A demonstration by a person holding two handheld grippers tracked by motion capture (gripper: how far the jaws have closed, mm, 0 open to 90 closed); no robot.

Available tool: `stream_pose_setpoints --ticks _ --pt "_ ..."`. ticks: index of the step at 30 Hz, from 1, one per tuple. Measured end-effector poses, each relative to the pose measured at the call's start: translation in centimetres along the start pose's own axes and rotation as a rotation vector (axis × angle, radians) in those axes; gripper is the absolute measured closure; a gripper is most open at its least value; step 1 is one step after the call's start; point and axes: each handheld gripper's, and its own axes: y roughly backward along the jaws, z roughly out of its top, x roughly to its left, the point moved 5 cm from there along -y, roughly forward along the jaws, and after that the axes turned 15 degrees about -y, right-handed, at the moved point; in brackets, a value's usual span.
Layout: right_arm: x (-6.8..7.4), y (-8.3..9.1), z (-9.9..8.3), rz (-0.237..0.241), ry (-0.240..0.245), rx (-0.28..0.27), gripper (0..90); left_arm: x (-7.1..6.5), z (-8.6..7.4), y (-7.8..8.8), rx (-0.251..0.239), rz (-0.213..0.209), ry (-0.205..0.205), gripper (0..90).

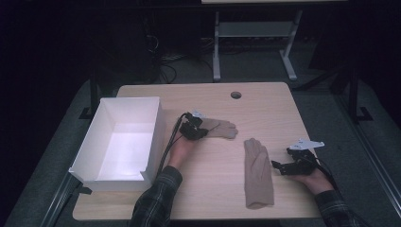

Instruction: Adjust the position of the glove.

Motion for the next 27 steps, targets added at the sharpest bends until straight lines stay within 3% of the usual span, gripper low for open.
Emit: stream_pose_setpoints --ticks 12,19,23,27 --pt "0.0 0.0 0.0 0.000 0.003 -0.001 13.1 -2.7 -0.5 0.6 -0.031 -0.044 -0.003 89.9" --pt "0.0 0.0 0.0 0.000 0.003 -0.001 13.1 -3.4 -0.5 0.8 -0.037 -0.068 -0.006 89.8" --pt "0.0 0.0 0.0 0.000 0.003 -0.001 13.1 -2.5 0.0 1.4 -0.051 -0.050 -0.003 89.8" --pt "0.0 0.0 0.0 0.000 0.003 -0.001 13.1 -0.8 0.3 2.1 -0.054 0.004 0.014 89.8"
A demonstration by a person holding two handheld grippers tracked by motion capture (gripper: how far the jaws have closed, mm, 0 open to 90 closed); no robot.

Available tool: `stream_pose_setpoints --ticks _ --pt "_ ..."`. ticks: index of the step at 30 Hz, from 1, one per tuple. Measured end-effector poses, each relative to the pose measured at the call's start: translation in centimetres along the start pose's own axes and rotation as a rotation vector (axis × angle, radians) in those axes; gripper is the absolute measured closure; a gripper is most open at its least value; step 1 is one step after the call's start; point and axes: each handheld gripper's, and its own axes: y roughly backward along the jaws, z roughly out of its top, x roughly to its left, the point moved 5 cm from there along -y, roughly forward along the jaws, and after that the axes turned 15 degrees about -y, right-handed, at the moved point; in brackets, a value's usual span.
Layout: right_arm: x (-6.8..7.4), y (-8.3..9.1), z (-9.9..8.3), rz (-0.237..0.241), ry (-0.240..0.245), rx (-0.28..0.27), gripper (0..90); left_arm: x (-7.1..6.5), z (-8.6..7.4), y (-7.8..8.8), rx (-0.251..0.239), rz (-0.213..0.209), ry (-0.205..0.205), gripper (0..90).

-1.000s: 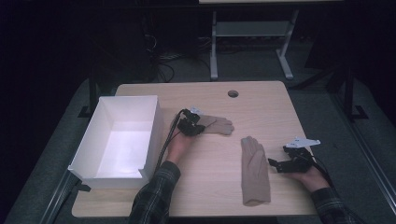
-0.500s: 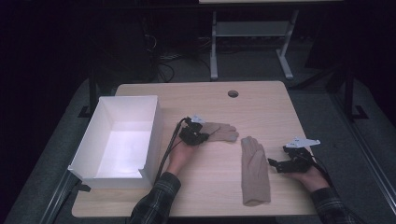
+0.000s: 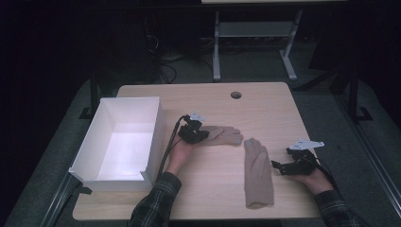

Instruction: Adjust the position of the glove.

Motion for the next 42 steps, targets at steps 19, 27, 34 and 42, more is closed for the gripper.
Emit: stream_pose_setpoints --ticks 19,27,34,42 --pt "0.0 0.0 0.0 0.002 -0.002 0.001 13.2 2.2 -2.1 -0.1 0.107 0.123 0.027 89.8" --pt "0.0 0.0 0.0 0.002 0.000 0.001 13.3 1.0 -2.4 0.5 0.123 0.095 0.037 89.8" --pt "0.0 0.0 0.0 0.003 -0.001 0.001 13.3 -0.6 -2.7 1.2 0.133 0.053 0.012 89.8" --pt "0.0 0.0 0.0 0.003 -0.001 0.001 13.3 -2.5 -3.1 2.0 0.131 -0.014 0.010 89.8"
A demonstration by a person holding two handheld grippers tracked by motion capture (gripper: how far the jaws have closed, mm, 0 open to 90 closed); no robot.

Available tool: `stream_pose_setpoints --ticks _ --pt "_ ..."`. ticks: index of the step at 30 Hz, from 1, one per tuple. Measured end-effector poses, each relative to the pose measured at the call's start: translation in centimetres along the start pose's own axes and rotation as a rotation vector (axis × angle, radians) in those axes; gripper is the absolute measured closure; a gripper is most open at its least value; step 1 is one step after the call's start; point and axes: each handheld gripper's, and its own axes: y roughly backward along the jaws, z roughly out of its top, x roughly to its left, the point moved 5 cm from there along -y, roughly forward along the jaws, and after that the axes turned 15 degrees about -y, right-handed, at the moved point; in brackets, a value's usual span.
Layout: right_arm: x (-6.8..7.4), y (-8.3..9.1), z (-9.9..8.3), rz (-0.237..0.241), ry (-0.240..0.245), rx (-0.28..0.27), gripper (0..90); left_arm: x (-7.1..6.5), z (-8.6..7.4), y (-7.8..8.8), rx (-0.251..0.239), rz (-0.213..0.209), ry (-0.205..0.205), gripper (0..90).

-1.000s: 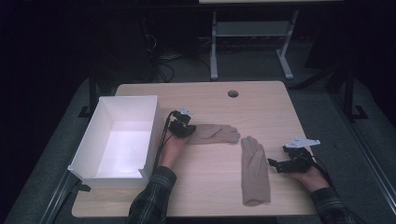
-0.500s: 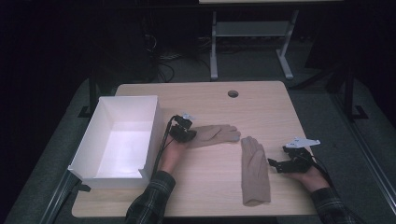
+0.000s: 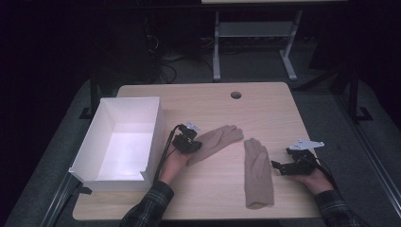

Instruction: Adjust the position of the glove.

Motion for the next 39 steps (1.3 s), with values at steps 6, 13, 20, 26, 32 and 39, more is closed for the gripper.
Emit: stream_pose_setpoints --ticks 6,13,20,26,32,39 --pt "0.0 0.0 0.0 0.000 0.001 0.000 13.3 -1.8 -0.7 0.7 -0.006 -0.070 -0.023 89.8" --pt "0.0 0.0 0.0 0.001 0.002 -0.001 13.3 -3.9 -1.5 1.5 -0.022 -0.131 -0.073 89.8" --pt "0.0 0.0 0.0 0.000 0.008 -0.004 13.3 -6.2 -2.1 2.2 -0.027 -0.176 -0.107 89.8" --pt "0.0 0.0 0.0 0.000 0.007 -0.004 13.3 -7.3 -2.4 2.7 -0.041 -0.189 -0.127 89.7" --pt "0.0 0.0 0.0 0.003 0.007 -0.003 13.3 -5.8 -1.5 3.6 -0.080 -0.135 -0.128 79.5" --pt "0.0 0.0 0.0 0.003 0.008 -0.002 13.3 -3.2 -0.7 2.9 -0.088 -0.036 -0.083 68.3"
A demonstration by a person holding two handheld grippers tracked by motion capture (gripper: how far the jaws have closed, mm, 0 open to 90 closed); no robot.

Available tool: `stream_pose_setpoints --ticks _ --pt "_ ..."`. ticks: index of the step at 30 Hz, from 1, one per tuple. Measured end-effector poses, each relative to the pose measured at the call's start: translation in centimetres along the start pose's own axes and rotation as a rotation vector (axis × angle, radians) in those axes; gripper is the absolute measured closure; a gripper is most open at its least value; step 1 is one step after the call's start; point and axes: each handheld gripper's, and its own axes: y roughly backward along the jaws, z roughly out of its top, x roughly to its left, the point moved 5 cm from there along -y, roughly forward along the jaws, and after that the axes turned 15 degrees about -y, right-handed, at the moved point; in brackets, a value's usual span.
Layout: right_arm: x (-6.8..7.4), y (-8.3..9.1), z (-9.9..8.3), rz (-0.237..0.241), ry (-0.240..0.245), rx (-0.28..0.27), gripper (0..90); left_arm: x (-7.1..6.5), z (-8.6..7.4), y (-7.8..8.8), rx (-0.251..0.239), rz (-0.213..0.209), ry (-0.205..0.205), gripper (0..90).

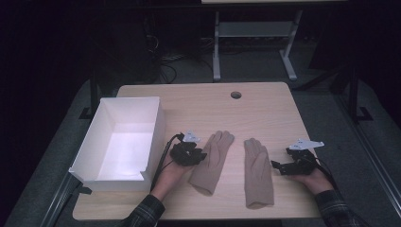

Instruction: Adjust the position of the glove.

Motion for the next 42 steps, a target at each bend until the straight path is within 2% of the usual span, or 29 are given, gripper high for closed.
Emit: stream_pose_setpoints --ticks 5,11,17,21,23,24,26,31,34,36,37,42 --pt "0.0 0.0 0.0 0.000 0.000 0.000 13.3 0.8 -0.5 -1.0 0.028 0.013 0.000 62.8" --pt "0.0 0.0 0.0 0.000 0.000 0.000 13.3 0.8 -1.0 -1.6 0.040 0.004 0.017 61.3" --pt "0.0 0.0 0.0 0.000 0.001 0.000 13.3 0.5 -1.1 -1.7 0.037 0.001 -0.005 68.2" --pt "0.1 0.0 0.0 0.004 0.002 0.005 13.0 0.2 -1.1 -1.8 0.021 -0.028 0.012 79.5" --pt "0.1 0.0 0.0 0.014 0.009 0.008 14.0 0.3 -1.1 -1.8 0.019 -0.037 0.016 82.4" --pt "0.2 0.1 -0.1 0.018 0.013 0.011 16.0 0.3 -1.1 -1.8 0.015 -0.040 0.018 83.1" --pt "0.3 0.5 -0.1 0.025 0.018 0.021 27.0 0.3 -1.1 -1.8 0.016 -0.042 0.017 83.9" --pt "1.1 1.8 -0.5 0.105 0.043 0.039 64.9 0.2 -1.0 -1.8 0.022 -0.040 0.002 84.6" --pt "1.9 2.2 -1.0 0.141 0.090 0.072 82.3 0.3 -1.1 -1.8 0.020 -0.044 0.003 84.5" --pt "2.5 2.3 -1.1 0.166 0.112 0.082 89.4 0.2 -1.1 -1.8 0.020 -0.043 -0.002 84.5" --pt "3.1 2.3 -1.2 0.187 0.120 0.094 89.8 0.2 -1.0 -1.8 0.021 -0.042 -0.002 84.5" --pt "3.9 1.8 -1.3 0.223 0.149 0.130 89.8 0.2 -1.0 -1.8 0.022 -0.040 -0.007 84.5"
